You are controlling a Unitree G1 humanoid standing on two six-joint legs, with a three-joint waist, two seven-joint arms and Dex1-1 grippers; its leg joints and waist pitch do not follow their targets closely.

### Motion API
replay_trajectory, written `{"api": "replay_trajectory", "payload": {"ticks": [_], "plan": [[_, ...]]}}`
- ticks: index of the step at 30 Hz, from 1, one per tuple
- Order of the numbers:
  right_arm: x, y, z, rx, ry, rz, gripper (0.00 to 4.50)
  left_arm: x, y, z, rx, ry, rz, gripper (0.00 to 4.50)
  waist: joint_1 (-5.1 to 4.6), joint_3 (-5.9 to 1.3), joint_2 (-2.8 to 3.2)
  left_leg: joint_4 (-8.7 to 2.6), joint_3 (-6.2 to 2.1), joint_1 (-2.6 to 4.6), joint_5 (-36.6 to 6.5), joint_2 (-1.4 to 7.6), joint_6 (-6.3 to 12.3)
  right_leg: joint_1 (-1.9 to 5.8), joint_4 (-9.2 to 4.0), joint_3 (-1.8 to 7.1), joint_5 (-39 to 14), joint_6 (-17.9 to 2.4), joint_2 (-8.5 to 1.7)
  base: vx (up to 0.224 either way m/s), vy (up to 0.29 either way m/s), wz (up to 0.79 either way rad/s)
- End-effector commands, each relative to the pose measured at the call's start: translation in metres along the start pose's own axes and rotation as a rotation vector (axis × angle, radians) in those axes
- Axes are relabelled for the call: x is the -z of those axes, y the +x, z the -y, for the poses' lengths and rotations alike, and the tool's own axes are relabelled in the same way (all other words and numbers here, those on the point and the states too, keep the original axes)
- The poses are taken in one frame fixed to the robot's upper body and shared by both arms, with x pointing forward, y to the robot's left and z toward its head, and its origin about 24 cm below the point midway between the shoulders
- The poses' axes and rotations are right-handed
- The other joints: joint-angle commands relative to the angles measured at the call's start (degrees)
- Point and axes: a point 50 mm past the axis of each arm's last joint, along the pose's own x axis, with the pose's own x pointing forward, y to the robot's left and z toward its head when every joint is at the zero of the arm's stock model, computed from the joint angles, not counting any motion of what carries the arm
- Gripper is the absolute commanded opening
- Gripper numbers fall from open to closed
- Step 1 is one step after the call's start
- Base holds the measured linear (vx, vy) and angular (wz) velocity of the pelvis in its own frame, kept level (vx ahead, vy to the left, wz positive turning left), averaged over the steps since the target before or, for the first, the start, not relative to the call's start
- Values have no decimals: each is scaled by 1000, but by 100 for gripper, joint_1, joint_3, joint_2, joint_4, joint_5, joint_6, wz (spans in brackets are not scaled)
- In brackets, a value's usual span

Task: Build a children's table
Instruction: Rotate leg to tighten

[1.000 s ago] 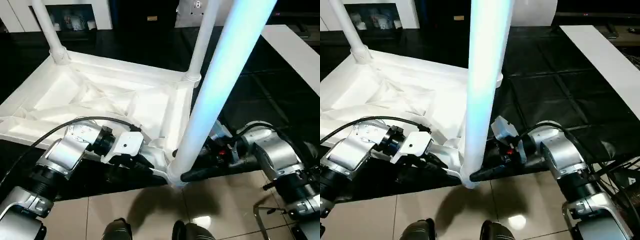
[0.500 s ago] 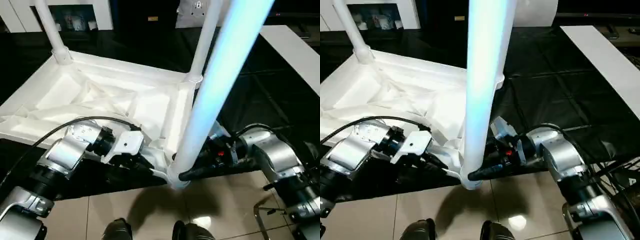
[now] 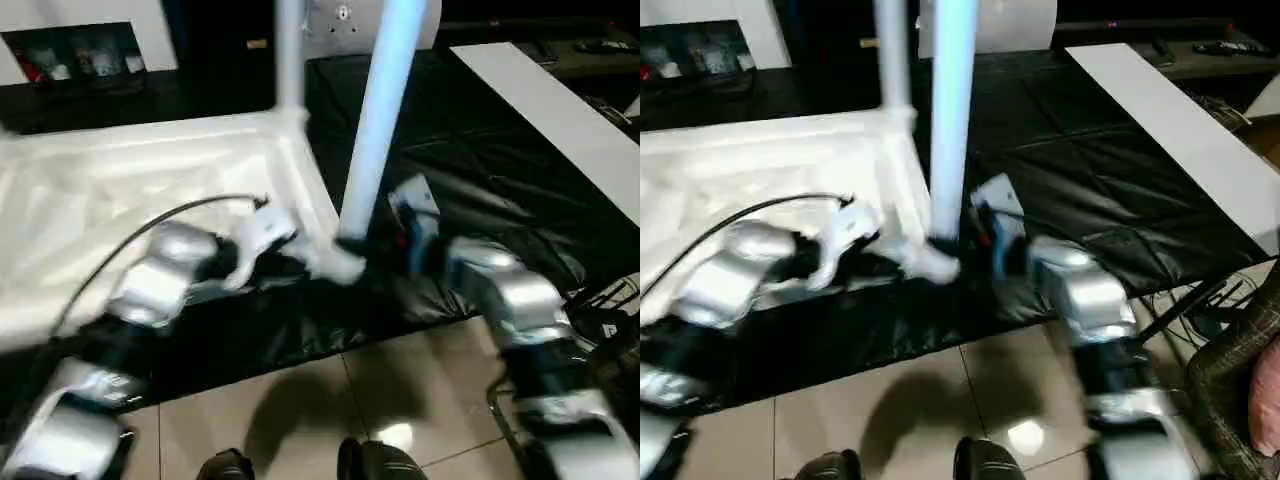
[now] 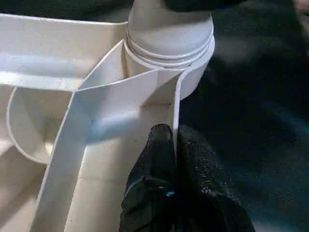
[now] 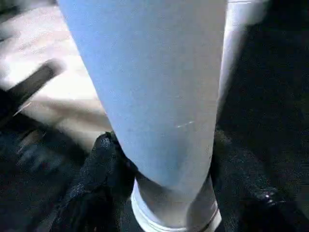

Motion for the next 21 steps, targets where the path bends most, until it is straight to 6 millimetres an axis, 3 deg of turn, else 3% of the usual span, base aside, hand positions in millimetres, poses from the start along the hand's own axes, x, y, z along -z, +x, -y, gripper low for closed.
{"api": "replay_trajectory", "payload": {"ticks": [1,3,4,9,10,12,16,18,20,21], "plan": [[27,19,-22,20,79,-123,206,-14,16,8,-51,-26,44,0,69,-349,26,-349,-50,5,-1147,80,69,265,-561,320,-2263,-790,-424,0,0,0],[27,20,-23,26,79,-123,206,-15,17,7,-62,-29,44,0,83,-353,35,-349,-40,20,-1115,83,108,262,-549,325,-2015,-855,-415,0,0,0],[25,22,-28,28,90,-83,257,-16,19,8,-71,-30,42,0,84,-355,41,-360,-36,-4,-1054,77,149,288,-520,328,-1725,-923,-403,0,0,0],[20,18,-26,23,80,-30,289,-13,17,10,-66,-1,27,0,96,-343,42,-382,-46,-6,-1151,96,159,301,-544,326,-1871,-881,-426,0,0,0],[18,15,-23,17,72,-6,305,-11,14,10,-55,13,29,0,97,-349,73,-386,-52,-2,-1162,105,137,301,-537,327,-1826,-901,-432,0,0,0],[17,12,-20,9,70,9,316,-10,12,10,-41,24,33,0,93,-358,63,-382,-48,-9,-1133,100,142,310,-528,329,-1668,-931,-421,0,0,0],[13,-5,-7,-91,-23,41,349,0,2,10,20,69,25,0,97,-409,62,-350,-44,-42,-711,104,289,391,-424,327,-646,-1191,-409,0,0,0],[13,-7,-6,-113,-40,43,361,2,1,9,24,73,21,0,90,-427,90,-333,-35,-44,-518,102,371,387,-377,327,-236,-1301,-394,0,0,0],[11,-15,-2,-188,-54,41,381,6,-5,9,69,109,24,0,83,-490,58,-269,-28,-94,10,69,630,452,-248,335,901,-1538,-372,0,0,0],[10,-23,0,-264,-86,32,381,8,-10,9,111,143,29,0,76,-485,52,-263,-19,-95,61,68,719,444,-237,333,1098,-1593,-367,0,0,0]]}}
